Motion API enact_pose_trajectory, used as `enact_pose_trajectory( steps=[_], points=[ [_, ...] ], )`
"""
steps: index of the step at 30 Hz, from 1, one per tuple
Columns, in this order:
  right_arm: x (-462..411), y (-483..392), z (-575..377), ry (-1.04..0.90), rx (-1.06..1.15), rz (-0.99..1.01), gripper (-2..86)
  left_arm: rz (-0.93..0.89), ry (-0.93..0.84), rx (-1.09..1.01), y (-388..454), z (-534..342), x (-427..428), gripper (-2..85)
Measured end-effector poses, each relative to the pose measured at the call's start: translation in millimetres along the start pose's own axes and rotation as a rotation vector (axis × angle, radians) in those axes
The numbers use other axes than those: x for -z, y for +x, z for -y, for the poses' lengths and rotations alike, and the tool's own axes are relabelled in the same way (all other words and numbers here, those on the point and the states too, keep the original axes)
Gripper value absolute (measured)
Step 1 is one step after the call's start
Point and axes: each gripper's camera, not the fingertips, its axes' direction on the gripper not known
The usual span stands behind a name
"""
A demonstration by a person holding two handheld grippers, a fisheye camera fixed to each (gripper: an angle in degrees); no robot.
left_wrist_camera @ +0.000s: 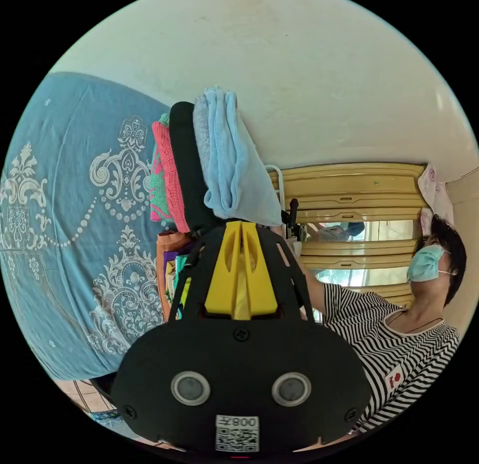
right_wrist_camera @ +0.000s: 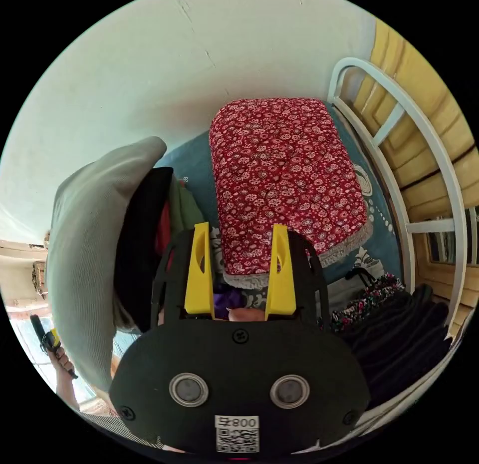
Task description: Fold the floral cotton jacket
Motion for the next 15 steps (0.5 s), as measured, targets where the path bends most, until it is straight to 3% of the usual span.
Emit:
enact_pose_trajectory(
  steps=[4, 8, 15],
  points=[
    [-32.9, -3.9, 20.3, -0.076, 0.019, -0.184, 14.8, 0.028, -0.003, 0.069, -15.5, -15.2, 12.0, 0.2],
    [-24.7, 9.1, 22.8, -0.079, 0.018, -0.213, 11.3, 0.049, -0.018, 0.111, -28.0, -24.5, 19.1, 0.2],
    [47.3, 112.2, -0.2, -0.024, -0.206, 0.277, 5.1, -0.013, -0.036, 0.110, -39.2, -32.2, 33.6, 0.2]
  ],
)
